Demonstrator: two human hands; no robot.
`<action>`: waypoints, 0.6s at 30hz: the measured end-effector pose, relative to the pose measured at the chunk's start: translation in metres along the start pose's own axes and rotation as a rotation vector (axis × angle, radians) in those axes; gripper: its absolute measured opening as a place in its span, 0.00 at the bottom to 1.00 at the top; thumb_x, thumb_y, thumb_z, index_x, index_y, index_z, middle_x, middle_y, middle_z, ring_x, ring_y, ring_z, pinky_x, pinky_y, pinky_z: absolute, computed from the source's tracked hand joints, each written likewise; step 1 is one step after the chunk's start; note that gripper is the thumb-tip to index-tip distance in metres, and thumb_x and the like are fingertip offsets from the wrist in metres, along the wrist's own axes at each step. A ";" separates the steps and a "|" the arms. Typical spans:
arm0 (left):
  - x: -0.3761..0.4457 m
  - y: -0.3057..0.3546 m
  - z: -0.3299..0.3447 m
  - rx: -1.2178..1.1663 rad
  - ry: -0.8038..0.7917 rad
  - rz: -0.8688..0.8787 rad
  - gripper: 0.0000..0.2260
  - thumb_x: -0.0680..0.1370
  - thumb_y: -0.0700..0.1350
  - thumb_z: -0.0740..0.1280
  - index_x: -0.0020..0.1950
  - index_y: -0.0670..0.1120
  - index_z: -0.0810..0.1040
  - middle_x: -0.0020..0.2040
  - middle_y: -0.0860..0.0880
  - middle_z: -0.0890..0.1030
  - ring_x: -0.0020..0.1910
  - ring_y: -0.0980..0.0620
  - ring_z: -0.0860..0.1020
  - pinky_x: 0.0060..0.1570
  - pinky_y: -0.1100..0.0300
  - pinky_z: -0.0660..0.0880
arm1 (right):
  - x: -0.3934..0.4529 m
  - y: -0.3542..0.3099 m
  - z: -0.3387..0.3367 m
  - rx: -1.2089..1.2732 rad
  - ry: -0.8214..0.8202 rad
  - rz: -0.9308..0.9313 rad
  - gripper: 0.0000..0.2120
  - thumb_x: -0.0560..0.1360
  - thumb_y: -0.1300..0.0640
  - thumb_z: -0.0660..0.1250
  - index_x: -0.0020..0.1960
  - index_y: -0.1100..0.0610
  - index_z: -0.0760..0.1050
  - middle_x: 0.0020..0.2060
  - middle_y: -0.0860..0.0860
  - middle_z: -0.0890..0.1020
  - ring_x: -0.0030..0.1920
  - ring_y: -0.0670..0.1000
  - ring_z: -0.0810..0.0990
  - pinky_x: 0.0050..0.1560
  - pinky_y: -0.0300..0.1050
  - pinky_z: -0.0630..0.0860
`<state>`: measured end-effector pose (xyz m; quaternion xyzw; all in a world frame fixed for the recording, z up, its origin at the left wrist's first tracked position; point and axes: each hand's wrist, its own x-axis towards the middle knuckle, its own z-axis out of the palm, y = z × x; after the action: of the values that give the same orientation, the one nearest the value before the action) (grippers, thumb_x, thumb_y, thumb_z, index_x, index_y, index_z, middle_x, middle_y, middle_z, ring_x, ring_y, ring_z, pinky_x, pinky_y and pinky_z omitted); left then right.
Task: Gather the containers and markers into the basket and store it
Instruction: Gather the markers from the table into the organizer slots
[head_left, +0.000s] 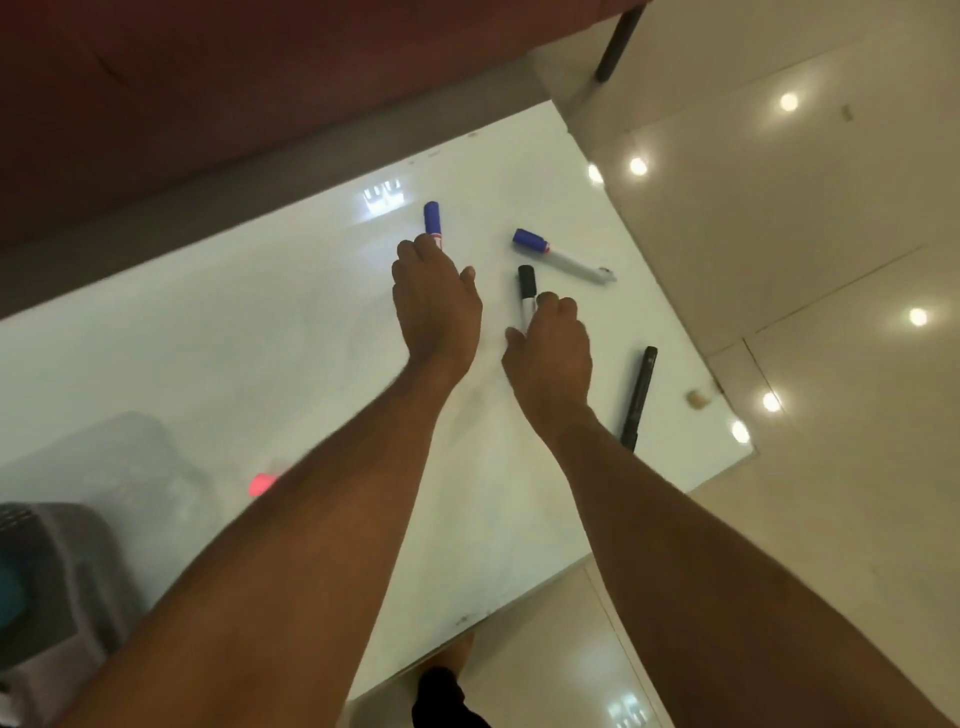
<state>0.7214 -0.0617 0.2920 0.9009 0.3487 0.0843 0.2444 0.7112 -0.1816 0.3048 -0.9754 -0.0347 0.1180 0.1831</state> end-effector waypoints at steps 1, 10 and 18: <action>0.003 0.001 0.004 0.061 -0.009 0.027 0.19 0.81 0.48 0.70 0.68 0.41 0.72 0.61 0.43 0.78 0.58 0.47 0.79 0.57 0.56 0.78 | 0.000 0.002 0.002 0.000 -0.012 0.003 0.15 0.81 0.55 0.66 0.65 0.59 0.71 0.57 0.56 0.77 0.53 0.56 0.79 0.49 0.44 0.71; 0.003 0.028 0.007 0.040 -0.089 -0.029 0.11 0.85 0.44 0.60 0.64 0.39 0.74 0.59 0.41 0.76 0.52 0.46 0.80 0.48 0.60 0.71 | -0.023 0.015 -0.011 0.350 0.211 0.220 0.10 0.80 0.67 0.57 0.61 0.62 0.70 0.55 0.57 0.71 0.43 0.57 0.76 0.41 0.43 0.69; -0.008 0.093 0.042 0.204 -0.210 0.627 0.19 0.76 0.41 0.74 0.64 0.44 0.74 0.61 0.44 0.75 0.54 0.48 0.79 0.52 0.54 0.78 | -0.033 0.059 -0.026 0.076 0.462 0.541 0.17 0.72 0.67 0.66 0.61 0.62 0.73 0.53 0.58 0.76 0.48 0.59 0.79 0.43 0.50 0.74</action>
<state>0.7837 -0.1424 0.3018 0.9878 0.0344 0.0266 0.1498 0.6866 -0.2489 0.3137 -0.9427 0.2713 -0.0603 0.1845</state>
